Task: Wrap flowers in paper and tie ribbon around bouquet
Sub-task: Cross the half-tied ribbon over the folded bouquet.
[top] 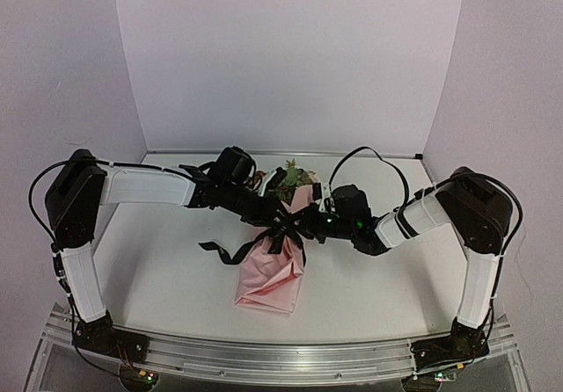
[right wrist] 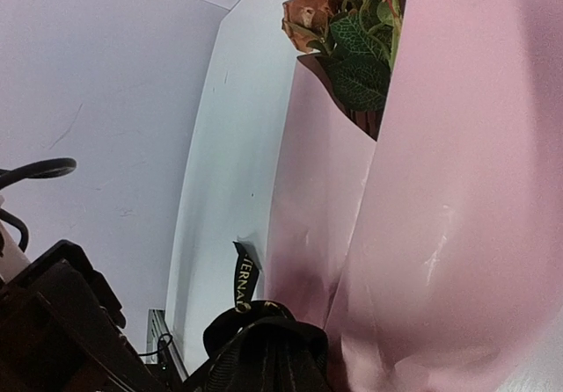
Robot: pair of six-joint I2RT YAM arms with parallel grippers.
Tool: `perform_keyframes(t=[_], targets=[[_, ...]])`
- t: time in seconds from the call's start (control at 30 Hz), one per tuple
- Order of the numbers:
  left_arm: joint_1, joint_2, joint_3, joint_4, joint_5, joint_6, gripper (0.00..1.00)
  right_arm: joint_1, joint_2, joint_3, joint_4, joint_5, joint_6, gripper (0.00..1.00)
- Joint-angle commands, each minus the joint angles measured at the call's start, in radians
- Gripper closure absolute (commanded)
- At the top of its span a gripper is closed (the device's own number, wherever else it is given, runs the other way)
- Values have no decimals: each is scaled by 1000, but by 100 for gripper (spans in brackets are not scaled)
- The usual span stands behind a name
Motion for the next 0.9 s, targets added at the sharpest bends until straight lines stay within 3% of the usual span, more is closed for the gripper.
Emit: perform_keyframes(t=[0.0,0.3,0.47,0.57,0.67,0.87], targets=[[9,-94,3,18,-41,26,67,-6,12,38,46,-12,3,99],[25,-146,-17,31,-156,25,59,-10,14,46,45,-19,8,99],[25,-125,-10,24,-89,42,75,-12,14,45,45,-17,10,99],[25,-135,-22,16,-148,34,78,-12,13,45,45,-17,11,99],[51,-153,-39,-20,-307,-6,71,-13,9,43,45,-19,10,99],[91,-111,-24,-73,-292,45,63,-13,1,40,45,-22,6,99]])
